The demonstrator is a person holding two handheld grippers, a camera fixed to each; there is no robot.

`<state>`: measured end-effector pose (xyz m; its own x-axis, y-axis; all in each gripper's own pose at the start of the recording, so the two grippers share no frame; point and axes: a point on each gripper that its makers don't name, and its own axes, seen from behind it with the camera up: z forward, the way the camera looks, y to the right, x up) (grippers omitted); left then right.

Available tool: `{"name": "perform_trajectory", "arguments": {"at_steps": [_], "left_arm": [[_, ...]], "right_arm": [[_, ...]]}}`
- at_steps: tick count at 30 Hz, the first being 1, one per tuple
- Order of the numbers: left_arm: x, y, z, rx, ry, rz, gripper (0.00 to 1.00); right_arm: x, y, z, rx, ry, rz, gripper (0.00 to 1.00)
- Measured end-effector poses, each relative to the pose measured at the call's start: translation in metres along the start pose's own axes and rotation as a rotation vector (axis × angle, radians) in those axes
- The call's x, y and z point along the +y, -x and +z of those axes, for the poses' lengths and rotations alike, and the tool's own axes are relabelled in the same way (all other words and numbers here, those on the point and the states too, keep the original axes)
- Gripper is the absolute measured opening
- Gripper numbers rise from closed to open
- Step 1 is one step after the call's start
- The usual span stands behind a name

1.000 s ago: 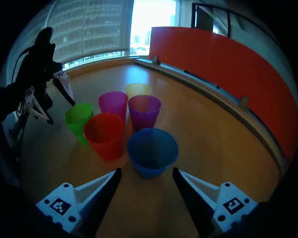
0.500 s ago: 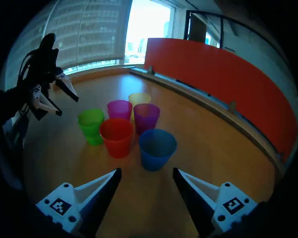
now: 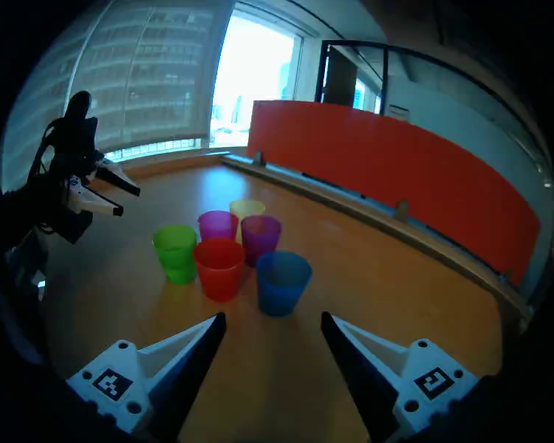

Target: Pour water

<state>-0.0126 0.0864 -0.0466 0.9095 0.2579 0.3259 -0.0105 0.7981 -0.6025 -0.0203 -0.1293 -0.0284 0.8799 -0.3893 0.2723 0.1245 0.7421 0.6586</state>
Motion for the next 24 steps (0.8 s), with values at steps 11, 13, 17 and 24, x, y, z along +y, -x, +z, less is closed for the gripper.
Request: {"name": "perform_trajectory", "arguments": {"at_steps": [11, 13, 17, 24], "left_arm": [[-0.017, -0.02, -0.011, 0.105, -0.104, -0.019, 0.96], [-0.022, -0.024, -0.013, 0.125, -0.125, -0.023, 0.96], [-0.033, -0.034, -0.019, 0.168, -0.182, -0.027, 0.96], [-0.05, -0.058, -0.033, 0.266, -0.28, -0.059, 0.96]], "right_arm": [[0.009, -0.027, -0.022, 0.146, 0.114, 0.042, 1.0], [0.011, -0.03, -0.025, 0.159, 0.135, 0.044, 1.0], [0.018, -0.04, -0.032, 0.204, 0.196, 0.053, 1.0], [0.041, -0.061, -0.046, 0.294, 0.324, 0.093, 1.0]]}}
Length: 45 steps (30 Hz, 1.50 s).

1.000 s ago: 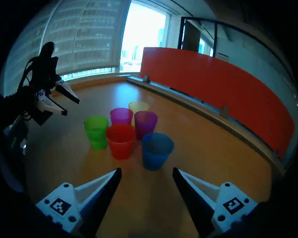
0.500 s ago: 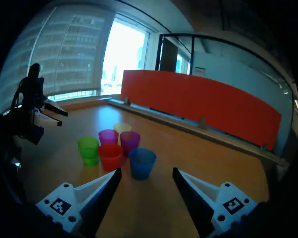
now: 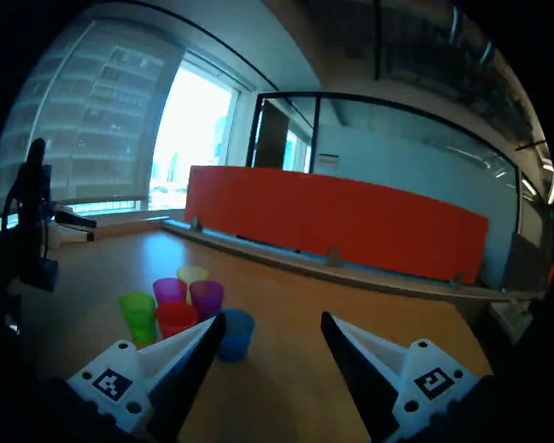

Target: Pour water

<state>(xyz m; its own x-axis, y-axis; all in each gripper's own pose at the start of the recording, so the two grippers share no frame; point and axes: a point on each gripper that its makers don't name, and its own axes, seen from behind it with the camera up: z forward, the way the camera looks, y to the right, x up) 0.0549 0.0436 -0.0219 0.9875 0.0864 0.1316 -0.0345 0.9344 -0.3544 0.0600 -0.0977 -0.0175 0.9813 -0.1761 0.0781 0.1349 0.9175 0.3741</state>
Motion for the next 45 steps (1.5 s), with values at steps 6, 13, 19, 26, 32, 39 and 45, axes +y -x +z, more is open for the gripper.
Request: {"name": "perform_trajectory", "arguments": {"at_steps": [6, 13, 19, 26, 32, 39, 45], "left_arm": [[-0.022, -0.014, -0.002, 0.051, -0.096, -0.02, 0.96], [-0.042, -0.027, -0.009, 0.109, -0.197, -0.049, 0.96], [-0.045, -0.036, -0.015, 0.15, -0.227, -0.091, 0.96], [-0.045, -0.043, -0.02, 0.167, -0.234, -0.098, 0.96], [-0.044, -0.039, -0.02, 0.162, -0.243, -0.085, 0.96], [-0.051, -0.032, -0.02, 0.175, -0.287, -0.105, 0.96], [-0.052, -0.015, -0.016, 0.175, -0.301, -0.143, 0.96]], "right_arm": [[0.035, -0.034, -0.006, 0.101, 0.158, 0.044, 1.0], [0.055, -0.057, -0.02, 0.176, 0.24, 0.071, 1.0], [0.064, -0.055, -0.026, 0.185, 0.282, 0.1, 1.0], [0.072, -0.052, -0.035, 0.178, 0.299, 0.141, 1.0], [0.075, -0.052, -0.04, 0.179, 0.295, 0.182, 1.0], [0.079, -0.048, -0.043, 0.164, 0.311, 0.171, 1.0], [0.078, -0.044, -0.042, 0.156, 0.335, 0.135, 1.0]]}}
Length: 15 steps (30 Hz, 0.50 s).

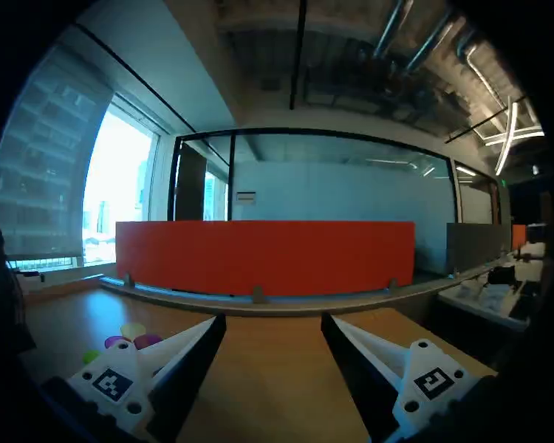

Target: Pour water

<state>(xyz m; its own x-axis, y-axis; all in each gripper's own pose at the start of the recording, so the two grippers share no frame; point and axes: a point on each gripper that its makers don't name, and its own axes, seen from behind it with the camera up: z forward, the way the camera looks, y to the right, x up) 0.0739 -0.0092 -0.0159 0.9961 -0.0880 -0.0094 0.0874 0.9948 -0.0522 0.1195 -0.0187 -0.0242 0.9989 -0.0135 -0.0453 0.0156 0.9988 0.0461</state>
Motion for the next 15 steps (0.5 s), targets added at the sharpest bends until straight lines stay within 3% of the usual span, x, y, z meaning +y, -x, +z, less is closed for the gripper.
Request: {"name": "perform_trajectory", "arguments": {"at_steps": [9, 15], "left_arm": [[-0.003, 0.023, 0.002, 0.003, -0.031, 0.036, 0.96], [-0.003, 0.036, 0.003, 0.006, -0.049, 0.078, 0.96]], "right_arm": [[-0.005, 0.008, 0.001, -0.015, 0.018, -0.038, 1.0], [-0.002, 0.016, 0.004, -0.034, 0.031, -0.006, 1.0]]}}
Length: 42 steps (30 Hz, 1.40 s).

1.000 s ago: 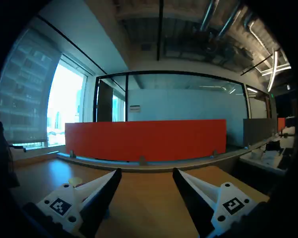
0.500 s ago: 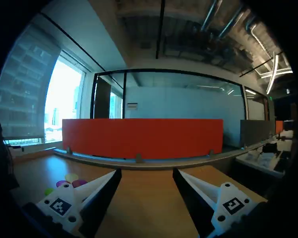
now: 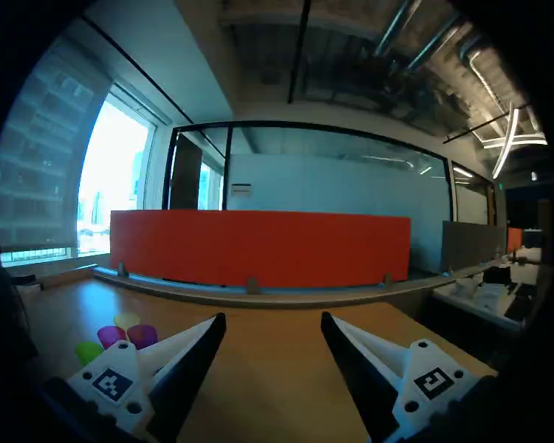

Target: Pour water

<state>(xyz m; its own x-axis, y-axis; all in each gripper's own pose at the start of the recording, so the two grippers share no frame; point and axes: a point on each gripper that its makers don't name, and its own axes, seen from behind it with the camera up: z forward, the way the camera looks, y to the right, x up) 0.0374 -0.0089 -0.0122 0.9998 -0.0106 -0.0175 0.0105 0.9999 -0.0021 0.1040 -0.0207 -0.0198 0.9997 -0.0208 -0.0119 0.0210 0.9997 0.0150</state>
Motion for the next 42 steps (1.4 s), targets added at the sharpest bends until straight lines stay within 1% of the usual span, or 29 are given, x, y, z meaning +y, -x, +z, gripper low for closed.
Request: {"name": "perform_trajectory", "arguments": {"at_steps": [3, 6, 12, 15, 21, 24, 29, 33, 42], "left_arm": [[0.001, 0.009, 0.001, -0.007, -0.007, 0.009, 0.96], [0.003, 0.018, 0.002, -0.017, -0.012, 0.004, 0.96], [0.008, 0.023, 0.005, -0.009, -0.001, -0.012, 0.96], [0.008, 0.024, 0.008, -0.007, -0.002, -0.019, 0.96], [0.006, 0.038, 0.013, -0.025, -0.006, -0.025, 0.96], [0.005, 0.039, 0.014, -0.027, -0.007, -0.026, 0.96], [0.007, 0.039, 0.014, -0.023, -0.002, -0.012, 0.96], [0.011, 0.037, 0.013, -0.017, 0.004, 0.009, 0.96], [0.011, 0.037, 0.012, -0.016, 0.004, 0.01, 0.96]], "right_arm": [[0.0, 0.002, 0.0, -0.006, 0.003, 0.013, 1.0], [0.0, 0.004, 0.0, -0.013, 0.003, 0.014, 1.0], [-0.002, 0.009, -0.002, -0.025, 0.002, 0.006, 1.0], [-0.003, 0.012, -0.002, -0.031, 0.0, 0.003, 1.0], [0.0, 0.016, -0.002, -0.034, 0.005, 0.005, 1.0], [0.002, 0.015, -0.001, -0.037, 0.01, 0.003, 1.0], [0.002, 0.014, -0.001, -0.037, 0.009, 0.007, 1.0], [0.002, 0.013, -0.001, -0.035, 0.008, 0.014, 1.0], [0.0, 0.013, 0.0, -0.035, 0.003, 0.018, 1.0]]}}
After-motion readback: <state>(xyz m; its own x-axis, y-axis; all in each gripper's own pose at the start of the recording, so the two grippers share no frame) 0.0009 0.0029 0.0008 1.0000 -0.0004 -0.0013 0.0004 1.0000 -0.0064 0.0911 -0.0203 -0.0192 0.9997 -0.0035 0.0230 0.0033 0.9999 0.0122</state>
